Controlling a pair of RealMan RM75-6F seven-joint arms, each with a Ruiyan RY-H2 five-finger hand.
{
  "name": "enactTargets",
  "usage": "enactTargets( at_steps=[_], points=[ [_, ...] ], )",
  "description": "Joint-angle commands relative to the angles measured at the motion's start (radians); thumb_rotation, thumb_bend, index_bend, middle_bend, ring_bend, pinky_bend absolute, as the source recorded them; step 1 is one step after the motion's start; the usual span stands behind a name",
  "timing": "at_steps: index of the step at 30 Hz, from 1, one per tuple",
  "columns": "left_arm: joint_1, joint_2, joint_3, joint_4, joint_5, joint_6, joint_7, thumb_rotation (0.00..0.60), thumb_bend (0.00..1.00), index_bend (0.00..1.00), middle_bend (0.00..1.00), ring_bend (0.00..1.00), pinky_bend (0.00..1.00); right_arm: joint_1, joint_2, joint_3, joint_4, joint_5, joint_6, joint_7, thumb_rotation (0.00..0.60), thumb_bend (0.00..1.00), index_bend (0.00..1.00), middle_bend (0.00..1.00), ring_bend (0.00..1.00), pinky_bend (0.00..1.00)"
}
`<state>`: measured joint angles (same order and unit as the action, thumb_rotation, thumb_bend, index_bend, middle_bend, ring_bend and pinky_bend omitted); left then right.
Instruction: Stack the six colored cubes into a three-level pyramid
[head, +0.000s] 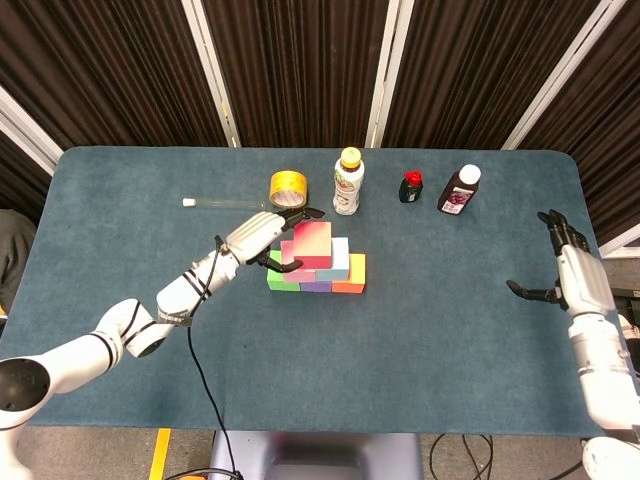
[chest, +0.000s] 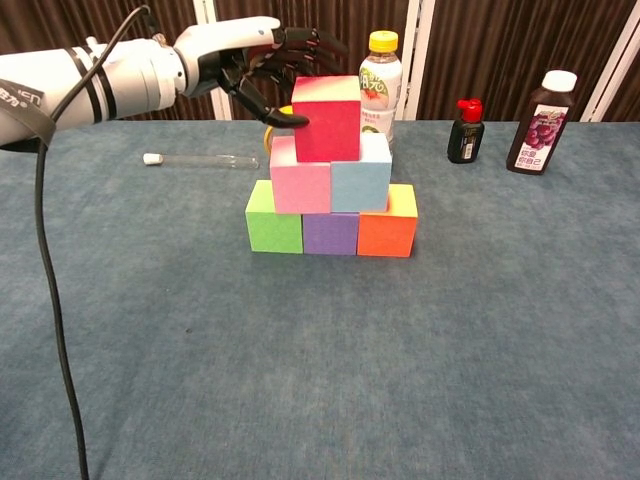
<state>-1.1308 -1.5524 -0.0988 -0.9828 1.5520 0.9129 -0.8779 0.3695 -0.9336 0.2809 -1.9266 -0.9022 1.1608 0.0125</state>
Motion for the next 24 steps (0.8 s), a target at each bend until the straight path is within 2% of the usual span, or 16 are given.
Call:
enactTargets(
  at_steps=[1, 8, 24],
  points=[
    [0.006, -0.008, -0.018, -0.008, -0.024, 0.001, 0.035, 0.600, 0.31, 0.17, 0.20, 0.23, 0.34, -0.002, 0.001, 0.000, 0.001, -0.002, 0.000, 0.003, 0.600, 0.27, 0.02, 0.06, 0.00, 0.09],
    [0.014, -0.010, -0.041, -0.033, -0.050, -0.001, 0.085, 0.600, 0.31, 0.19, 0.27, 0.29, 0.37, -0.007, 0.006, -0.001, 0.001, -0.007, 0.001, 0.008, 0.600, 0.27, 0.02, 0.06, 0.00, 0.09],
    [0.041, -0.024, -0.071, -0.073, -0.085, 0.011, 0.159, 0.600, 0.31, 0.20, 0.27, 0.29, 0.37, -0.009, 0.010, -0.002, -0.001, -0.009, -0.002, 0.011, 0.600, 0.27, 0.02, 0.06, 0.00, 0.09]
  ],
)
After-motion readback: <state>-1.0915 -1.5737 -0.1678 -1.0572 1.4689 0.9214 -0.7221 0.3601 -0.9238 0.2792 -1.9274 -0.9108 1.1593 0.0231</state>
